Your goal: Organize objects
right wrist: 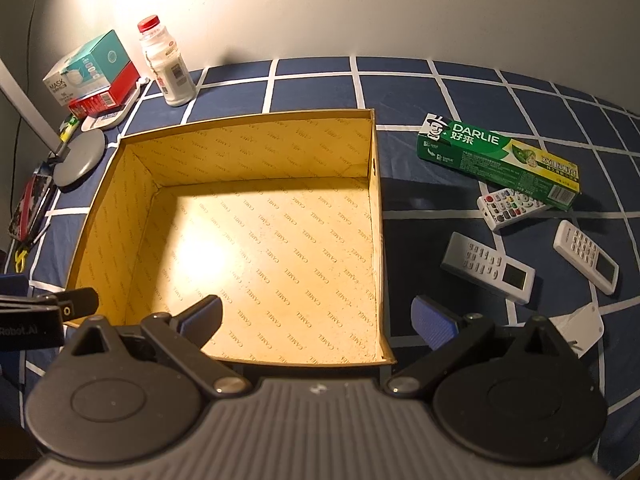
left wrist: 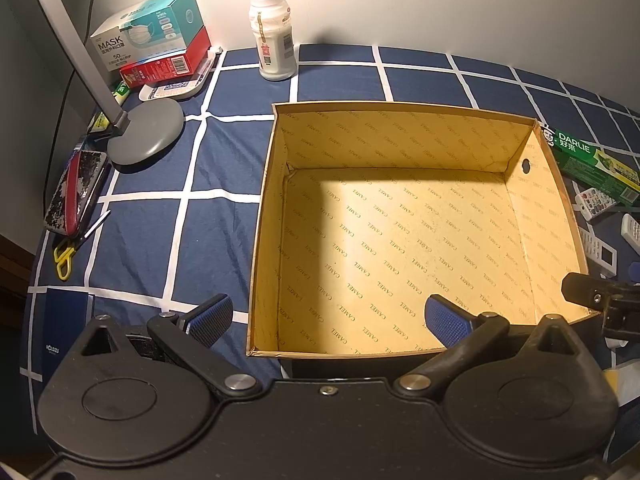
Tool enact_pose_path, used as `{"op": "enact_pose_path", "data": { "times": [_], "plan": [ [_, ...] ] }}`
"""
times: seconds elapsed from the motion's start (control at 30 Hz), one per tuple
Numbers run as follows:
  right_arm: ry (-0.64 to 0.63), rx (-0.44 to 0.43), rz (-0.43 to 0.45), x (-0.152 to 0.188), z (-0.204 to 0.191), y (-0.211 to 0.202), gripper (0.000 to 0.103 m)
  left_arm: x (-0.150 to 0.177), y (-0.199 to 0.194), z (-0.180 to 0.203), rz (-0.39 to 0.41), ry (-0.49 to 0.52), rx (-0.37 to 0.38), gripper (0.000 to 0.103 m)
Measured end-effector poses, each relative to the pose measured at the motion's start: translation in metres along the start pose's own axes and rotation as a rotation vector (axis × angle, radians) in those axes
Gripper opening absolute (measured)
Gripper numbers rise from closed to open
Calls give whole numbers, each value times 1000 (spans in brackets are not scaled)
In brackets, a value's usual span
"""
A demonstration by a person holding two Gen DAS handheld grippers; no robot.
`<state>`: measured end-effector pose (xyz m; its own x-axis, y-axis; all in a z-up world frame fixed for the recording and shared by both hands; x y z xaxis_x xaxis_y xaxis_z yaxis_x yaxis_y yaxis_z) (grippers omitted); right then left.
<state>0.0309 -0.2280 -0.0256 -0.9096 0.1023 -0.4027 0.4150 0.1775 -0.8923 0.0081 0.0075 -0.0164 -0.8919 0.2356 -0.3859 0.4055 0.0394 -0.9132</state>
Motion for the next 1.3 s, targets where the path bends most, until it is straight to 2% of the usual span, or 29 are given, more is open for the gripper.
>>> {"op": "enact_pose_path", "data": {
  "times": [0.37, 0.83, 1.3],
  "plan": [
    [47, 23, 26, 4, 8, -10, 101, 1, -5, 5, 15, 39, 10, 103],
    [123, 51, 83, 18, 25, -32, 101, 2, -11, 23, 53, 121, 59, 103],
    [233, 107, 116, 20, 83, -49, 99, -15, -9, 81, 77, 225, 115, 103]
  ]
}}
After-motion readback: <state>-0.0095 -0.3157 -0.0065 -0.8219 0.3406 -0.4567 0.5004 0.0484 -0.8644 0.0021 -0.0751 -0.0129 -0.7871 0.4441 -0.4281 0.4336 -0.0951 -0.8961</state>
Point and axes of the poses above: each gripper's, at about its wrist camera, not at the fingertips, and y roughly the way its jaws point, z to its right, x to its underside, the point moved 2 cm from there along y, roughly the way its jaws point, and after that the axes turned 11 degrees about y, right-handed, at the moved point
